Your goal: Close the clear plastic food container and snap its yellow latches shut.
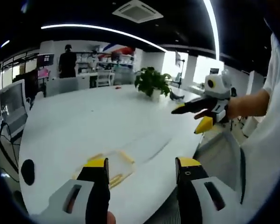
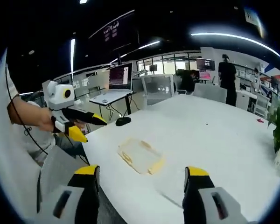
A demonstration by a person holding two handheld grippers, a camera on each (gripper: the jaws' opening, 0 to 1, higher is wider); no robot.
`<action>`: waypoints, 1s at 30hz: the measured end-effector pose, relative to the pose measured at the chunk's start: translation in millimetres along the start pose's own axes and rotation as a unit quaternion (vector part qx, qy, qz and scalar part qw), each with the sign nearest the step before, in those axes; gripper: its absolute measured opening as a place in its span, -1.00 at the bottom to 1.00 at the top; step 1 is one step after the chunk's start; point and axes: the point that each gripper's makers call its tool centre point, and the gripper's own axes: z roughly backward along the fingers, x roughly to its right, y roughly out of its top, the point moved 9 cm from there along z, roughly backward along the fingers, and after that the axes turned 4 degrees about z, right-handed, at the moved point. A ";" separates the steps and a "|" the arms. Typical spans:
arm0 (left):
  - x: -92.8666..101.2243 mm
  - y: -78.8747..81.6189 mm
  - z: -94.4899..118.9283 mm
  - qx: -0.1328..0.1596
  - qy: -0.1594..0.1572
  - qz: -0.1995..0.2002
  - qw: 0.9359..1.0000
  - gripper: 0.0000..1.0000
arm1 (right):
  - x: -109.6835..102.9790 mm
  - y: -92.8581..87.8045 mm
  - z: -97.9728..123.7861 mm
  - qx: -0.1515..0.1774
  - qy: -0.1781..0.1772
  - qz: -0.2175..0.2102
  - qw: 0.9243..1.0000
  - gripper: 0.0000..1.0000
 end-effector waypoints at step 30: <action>-54.2 -2.1 -10.0 -0.065 -0.023 -0.109 0.992 0.16 | 12.4 6.0 -59.2 -0.075 0.025 0.133 0.988 0.29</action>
